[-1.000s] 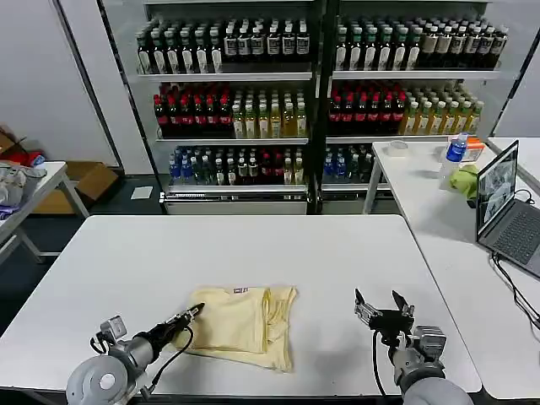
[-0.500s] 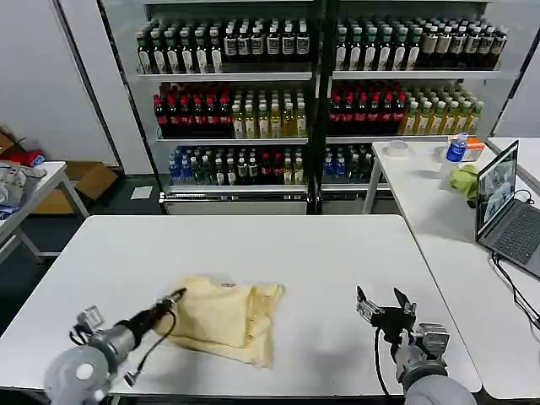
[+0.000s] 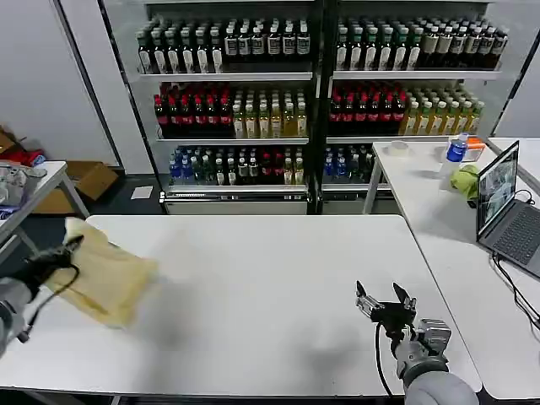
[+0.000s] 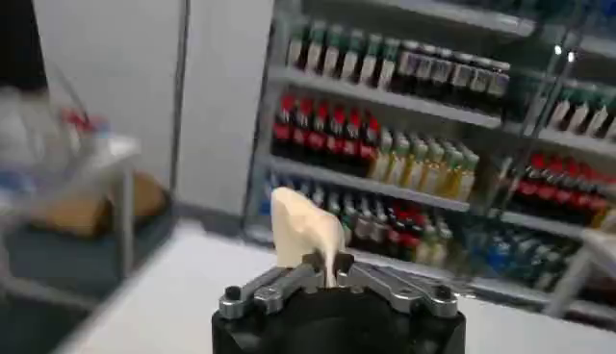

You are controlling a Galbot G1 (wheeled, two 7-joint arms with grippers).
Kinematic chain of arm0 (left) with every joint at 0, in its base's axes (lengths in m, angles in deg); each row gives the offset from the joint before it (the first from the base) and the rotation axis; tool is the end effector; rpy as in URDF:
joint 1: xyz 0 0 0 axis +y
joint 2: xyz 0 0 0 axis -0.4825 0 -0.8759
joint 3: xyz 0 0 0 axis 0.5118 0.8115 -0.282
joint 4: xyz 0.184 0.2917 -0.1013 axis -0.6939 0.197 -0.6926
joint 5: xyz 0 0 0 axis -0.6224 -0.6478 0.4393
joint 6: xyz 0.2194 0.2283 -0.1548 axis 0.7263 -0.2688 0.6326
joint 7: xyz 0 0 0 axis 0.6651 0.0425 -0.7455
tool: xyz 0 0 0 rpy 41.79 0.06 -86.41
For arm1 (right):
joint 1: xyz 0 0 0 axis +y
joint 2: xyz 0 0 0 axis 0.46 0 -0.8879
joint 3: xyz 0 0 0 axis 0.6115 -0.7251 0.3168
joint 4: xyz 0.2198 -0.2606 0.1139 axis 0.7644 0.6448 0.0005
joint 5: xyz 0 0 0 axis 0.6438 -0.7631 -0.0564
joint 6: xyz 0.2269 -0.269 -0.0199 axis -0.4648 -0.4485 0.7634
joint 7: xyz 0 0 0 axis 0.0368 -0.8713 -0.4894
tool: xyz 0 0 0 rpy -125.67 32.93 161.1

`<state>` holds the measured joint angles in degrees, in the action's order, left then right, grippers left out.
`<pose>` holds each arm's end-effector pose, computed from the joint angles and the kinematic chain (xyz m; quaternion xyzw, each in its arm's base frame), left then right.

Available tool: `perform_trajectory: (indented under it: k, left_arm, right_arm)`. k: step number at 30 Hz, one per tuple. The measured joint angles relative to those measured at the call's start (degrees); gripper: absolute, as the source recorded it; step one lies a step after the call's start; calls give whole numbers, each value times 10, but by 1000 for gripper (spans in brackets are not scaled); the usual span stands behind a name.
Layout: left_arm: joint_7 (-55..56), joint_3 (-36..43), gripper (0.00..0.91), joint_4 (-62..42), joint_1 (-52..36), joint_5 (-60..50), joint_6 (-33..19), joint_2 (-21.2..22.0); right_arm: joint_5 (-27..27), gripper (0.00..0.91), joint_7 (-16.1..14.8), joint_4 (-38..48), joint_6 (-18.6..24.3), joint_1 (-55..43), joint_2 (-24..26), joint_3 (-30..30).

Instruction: Fold and organize the clothes.

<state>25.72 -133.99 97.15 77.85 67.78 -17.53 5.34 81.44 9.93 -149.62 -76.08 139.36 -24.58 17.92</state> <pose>0.2718 0.2615 -0.1329 0.0204 -0.9861 0.0556 0.1555 0.2063 -0.0413 -0.2313 0.0041 -0.9837 -0.0457 0.1738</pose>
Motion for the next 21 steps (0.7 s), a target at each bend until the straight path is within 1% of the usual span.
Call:
perform_trajectory:
  k: [3, 7, 11, 15, 18, 21]
  left_arm:
    - [-2, 8, 10, 20, 15, -71, -11, -14]
    - [1, 66, 10, 30, 35, -209, -40, -13]
    - [14, 149, 10, 17, 39, -359, -72, 9]
    - [24, 228, 10, 16, 35, -502, -88, 37]
    - [25, 277, 10, 27, 28, -579, -92, 53]
    - [25, 318, 10, 47, 27, -629, -92, 64]
  right_arm:
    - [0, 907, 0, -2, 0, 5, -1, 4]
    - [-1, 907, 0, -3, 0, 11, -2, 8]
    - [-2, 907, 1, -3, 0, 14, -3, 12]
    - [-2, 907, 2, -4, 0, 17, -3, 14]
    - [-4, 907, 2, -4, 0, 20, -3, 16]
    - [-4, 907, 2, -5, 0, 22, -3, 19]
